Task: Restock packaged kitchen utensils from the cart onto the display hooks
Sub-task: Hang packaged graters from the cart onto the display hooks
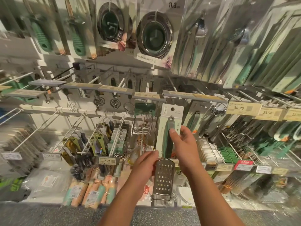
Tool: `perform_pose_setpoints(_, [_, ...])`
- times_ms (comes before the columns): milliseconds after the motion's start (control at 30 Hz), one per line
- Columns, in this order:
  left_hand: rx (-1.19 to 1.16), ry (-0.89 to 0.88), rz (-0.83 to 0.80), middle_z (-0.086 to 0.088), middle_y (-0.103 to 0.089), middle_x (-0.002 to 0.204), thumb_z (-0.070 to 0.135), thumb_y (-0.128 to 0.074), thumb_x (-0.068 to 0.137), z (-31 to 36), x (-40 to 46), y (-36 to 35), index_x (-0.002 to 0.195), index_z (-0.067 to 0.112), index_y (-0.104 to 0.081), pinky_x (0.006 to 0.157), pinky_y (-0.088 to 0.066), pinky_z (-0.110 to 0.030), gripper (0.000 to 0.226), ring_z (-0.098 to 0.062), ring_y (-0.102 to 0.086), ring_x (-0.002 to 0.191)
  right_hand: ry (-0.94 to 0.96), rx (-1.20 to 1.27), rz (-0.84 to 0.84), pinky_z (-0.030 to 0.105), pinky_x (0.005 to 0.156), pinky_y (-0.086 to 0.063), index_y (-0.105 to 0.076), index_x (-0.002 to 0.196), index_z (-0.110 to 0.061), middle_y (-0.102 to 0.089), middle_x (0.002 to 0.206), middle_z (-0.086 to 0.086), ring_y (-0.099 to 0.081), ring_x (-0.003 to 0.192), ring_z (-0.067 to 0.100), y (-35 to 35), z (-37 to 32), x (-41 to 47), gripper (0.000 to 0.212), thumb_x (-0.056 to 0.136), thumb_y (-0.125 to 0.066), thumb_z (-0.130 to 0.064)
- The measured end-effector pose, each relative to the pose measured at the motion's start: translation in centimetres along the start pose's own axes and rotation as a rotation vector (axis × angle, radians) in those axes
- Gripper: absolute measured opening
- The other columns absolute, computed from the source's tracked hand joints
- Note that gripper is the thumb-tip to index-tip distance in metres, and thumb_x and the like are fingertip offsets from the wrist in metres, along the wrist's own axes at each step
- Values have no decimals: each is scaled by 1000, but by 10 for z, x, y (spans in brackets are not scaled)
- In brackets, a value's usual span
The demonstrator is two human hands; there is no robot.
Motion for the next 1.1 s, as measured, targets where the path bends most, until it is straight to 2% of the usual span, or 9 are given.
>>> perform_pose_setpoints(133, [-37, -23, -7, 2, -81, 99, 37, -62, 101, 7, 9, 2, 118, 21, -66, 73, -60, -25, 23, -18, -75, 92, 19, 36, 0, 18, 67, -48, -55, 90, -35, -70, 82, -19, -66, 74, -8, 5, -12, 4, 17, 104, -60, -27])
perform_pose_setpoints(267, [11, -62, -15, 6, -80, 98, 40, -59, 102, 17, 9, 5, 115, 23, -71, 83, -58, -28, 25, -12, -75, 91, 11, 43, -3, 19, 68, -47, -51, 89, -38, -64, 99, -17, -61, 80, -6, 2, -14, 12, 20, 105, -60, -28])
perform_pose_setpoints(433, [39, -76, 5, 6, -80, 99, 41, -59, 101, 19, 12, 13, 119, 22, -70, 81, -58, -28, 29, -10, -76, 89, 4, 23, 29, 21, 68, -45, -52, 90, -38, -64, 98, -17, -60, 82, -3, 1, -14, 25, 18, 105, -59, -30])
perform_pose_setpoints(533, [36, -78, 24, 4, -80, 99, 40, -59, 102, 22, 12, 17, 119, 22, -70, 89, -59, -34, 27, -13, -76, 90, -15, -15, 79, 36, 80, -57, -62, 105, -32, -73, 105, -5, -70, 91, 10, 1, -11, 37, 2, 104, -61, -32])
perform_pose_setpoints(567, [41, -78, 28, 4, -80, 99, 39, -58, 103, 23, 12, 19, 119, 22, -70, 94, -58, -38, 26, -15, -76, 92, -26, -20, 95, 39, 83, -59, -63, 111, -29, -74, 106, -3, -71, 94, 14, 1, -10, 40, 9, 103, -61, -33])
perform_pose_setpoints(667, [26, -88, 45, 1, -80, 100, 37, -57, 104, 26, 14, 25, 118, 22, -71, 100, -55, -44, 25, -20, -76, 97, -61, -22, 108, 34, 74, -57, -61, 116, -24, -73, 105, -3, -70, 91, 14, -2, -5, 53, 15, 104, -60, -32])
perform_pose_setpoints(733, [18, -97, 60, 1, -80, 100, 37, -56, 104, 29, 15, 29, 117, 22, -71, 99, -56, -44, 25, -20, -76, 97, -66, -34, 113, 28, 66, -50, -60, 116, -23, -71, 103, -4, -67, 88, 10, -3, -2, 59, 15, 104, -59, -32])
perform_pose_setpoints(833, [-2, -108, 84, 1, -80, 99, 36, -56, 104, 33, 17, 35, 116, 20, -71, 98, -55, -44, 25, -20, -76, 95, -67, -60, 118, 30, 66, -47, -58, 114, -24, -68, 101, -4, -63, 86, 10, -5, 2, 66, 12, 105, -57, -33])
perform_pose_setpoints(1100, [-18, -107, 138, 3, -80, 95, 32, -56, 105, 36, 23, 42, 113, 21, -71, 80, -58, -31, 21, -20, -76, 92, -116, -98, 102, 40, 76, -58, -56, 119, -22, -67, 105, 0, -67, 91, 18, -10, 10, 80, 15, 107, -53, -31])
Point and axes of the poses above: each hand's wrist, its own x-axis towards the middle knuckle, its own y-axis out of the back of the hand, z = x × y, the point moved 10 cm from there along x, towards the middle knuckle
